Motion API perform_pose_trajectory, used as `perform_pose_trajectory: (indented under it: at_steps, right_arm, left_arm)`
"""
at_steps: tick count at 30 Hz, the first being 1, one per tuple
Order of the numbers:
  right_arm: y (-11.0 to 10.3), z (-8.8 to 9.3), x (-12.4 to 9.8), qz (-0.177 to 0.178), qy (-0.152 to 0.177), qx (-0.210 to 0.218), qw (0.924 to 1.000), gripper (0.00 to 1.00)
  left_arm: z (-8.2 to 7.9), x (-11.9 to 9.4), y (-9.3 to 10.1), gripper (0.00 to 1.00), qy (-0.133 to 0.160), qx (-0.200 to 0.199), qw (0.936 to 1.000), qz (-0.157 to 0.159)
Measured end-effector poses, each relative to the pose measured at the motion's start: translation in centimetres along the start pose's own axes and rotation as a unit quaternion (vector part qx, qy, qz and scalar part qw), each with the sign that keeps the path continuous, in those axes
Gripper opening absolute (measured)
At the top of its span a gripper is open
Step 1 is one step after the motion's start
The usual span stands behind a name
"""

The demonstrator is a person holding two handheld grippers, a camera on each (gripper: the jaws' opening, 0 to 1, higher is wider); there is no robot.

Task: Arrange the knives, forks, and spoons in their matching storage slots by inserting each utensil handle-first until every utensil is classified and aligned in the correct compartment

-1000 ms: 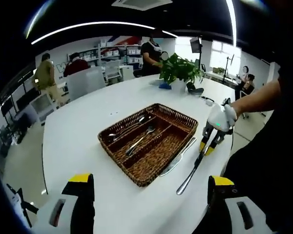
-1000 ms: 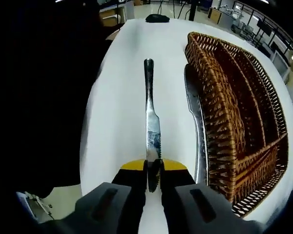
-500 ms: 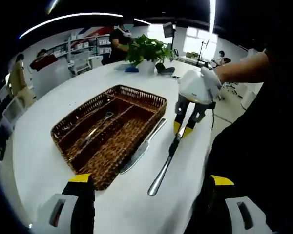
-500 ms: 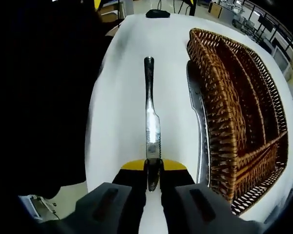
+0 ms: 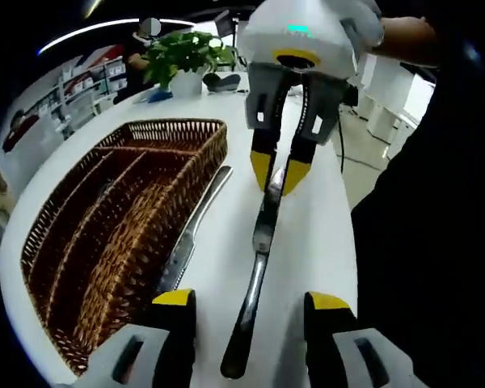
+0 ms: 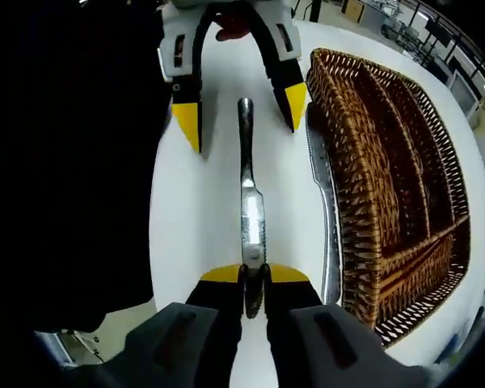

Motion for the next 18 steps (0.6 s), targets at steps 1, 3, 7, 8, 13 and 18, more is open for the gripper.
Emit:
perform_pose_trajectory:
  at_steps: [1, 3, 7, 8, 13, 18]
  right_arm:
    - [0.0, 0.0, 0.0, 0.0, -0.001, -0.001, 1.0, 0.07]
    - [0.0, 0.0, -0.1, 0.0, -0.002, -0.002, 1.0, 0.07]
    - [0.0, -0.3, -0.4, -0.002, -0.005, -0.002, 1.0, 0.07]
    - [0.0, -0.3, -0.5, -0.002, -0.005, -0.003, 1.0, 0.07]
    - [0.2, -0.5, -0.7, -0.002, -0.007, -0.001, 1.0, 0.07]
    - [0.2, -0.5, -0.7, -0.004, -0.007, -0.001, 1.0, 0.07]
  left_arm:
    - [0.0, 0.1, 0.1, 0.46, -0.002, 0.006, 1.0, 0.002]
    - [-0.2, 0.3, 0.3, 0.33, 0.001, 0.017, 0.9998, 0.006]
    - [-0.3, 1.1, 0.5, 0.33, -0.002, 0.017, 0.9997, 0.017]
    - [-0.3, 1.3, 0.4, 0.32, -0.005, 0.024, 0.9996, 0.017]
    - [-0.8, 1.5, 0.1, 0.24, -0.001, 0.053, 0.9985, 0.014]
    - [-0.7, 1.5, 0.7, 0.07, -0.003, 0.122, 0.9923, 0.02]
Point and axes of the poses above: the point that each gripper's makers call its tool centre point, and the gripper's own axes: x roughly forward along the fingers, y roughly to its right, z roughly out of its underside, the point moved 4 cm from there along -x, roughly backward along the fingers, and after that the axes turned 9 degrees about -x, right-handed, at the moved point
